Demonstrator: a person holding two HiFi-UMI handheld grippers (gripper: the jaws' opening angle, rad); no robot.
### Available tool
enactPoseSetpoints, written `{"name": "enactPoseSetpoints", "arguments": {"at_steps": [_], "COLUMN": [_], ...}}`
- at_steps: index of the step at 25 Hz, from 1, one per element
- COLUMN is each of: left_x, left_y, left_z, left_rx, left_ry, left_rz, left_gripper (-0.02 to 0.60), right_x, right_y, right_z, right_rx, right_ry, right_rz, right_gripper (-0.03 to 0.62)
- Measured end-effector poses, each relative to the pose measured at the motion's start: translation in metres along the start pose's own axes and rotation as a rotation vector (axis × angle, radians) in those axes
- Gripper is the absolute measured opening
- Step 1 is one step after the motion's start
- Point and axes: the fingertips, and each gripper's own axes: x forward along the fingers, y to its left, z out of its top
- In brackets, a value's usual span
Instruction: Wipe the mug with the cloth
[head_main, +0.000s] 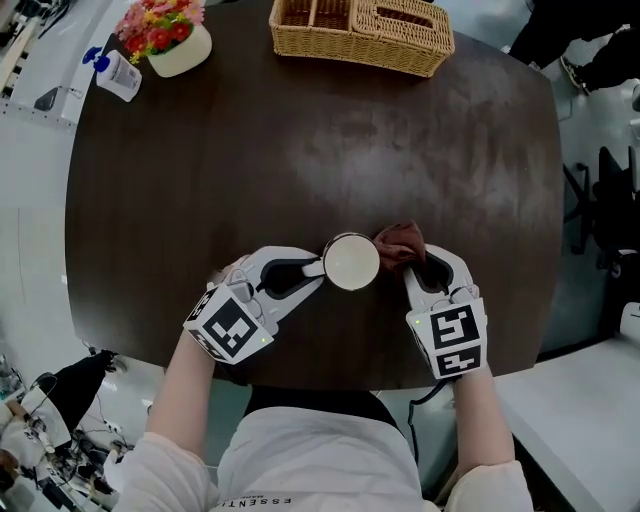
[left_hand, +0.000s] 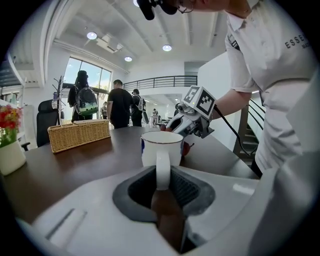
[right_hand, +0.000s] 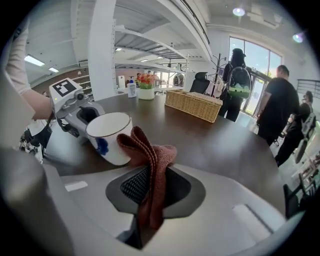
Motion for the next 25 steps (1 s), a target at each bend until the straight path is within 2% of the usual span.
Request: {"name": "enactPoseSetpoints", "arguments": {"at_steps": [5,10,15,21,25], "left_x": [-0.002,-0.002,-0.002,-0.002,-0.002], "left_y": [0.003,0.004,0.003,0.005,0.007], "left_z": [0.001,0.000,-0.001,-0.002,-0.002], "left_rx": [-0.032,-0.036,-0.018,-0.015,-0.018], "left_ry": [-0.007,-0.011,0.007,0.015,0.015], "left_rz": [0.023,0.025,0.020,0.034,0.041], "left_gripper": [0.074,0.074,0.074,0.074,0.074], "right_x": [0.014,0.019,0.010,-0.002,-0.011], "right_y": [0.003,0.033,0.045,0.063,0.090], "right_z": [0.022,0.019,0.013,0.001,-0.014], "right_rx": [-0.010,-0.147,-0.261,-0.207,-0.173], "right_ry": [-0.029,-0.016,-0.011,-0.009,-0.008], "right_rz": [0.018,0.103,0.101,0.113,0.177], "right_gripper": [0.086,0.086,0.084,0.084,0.084]}}
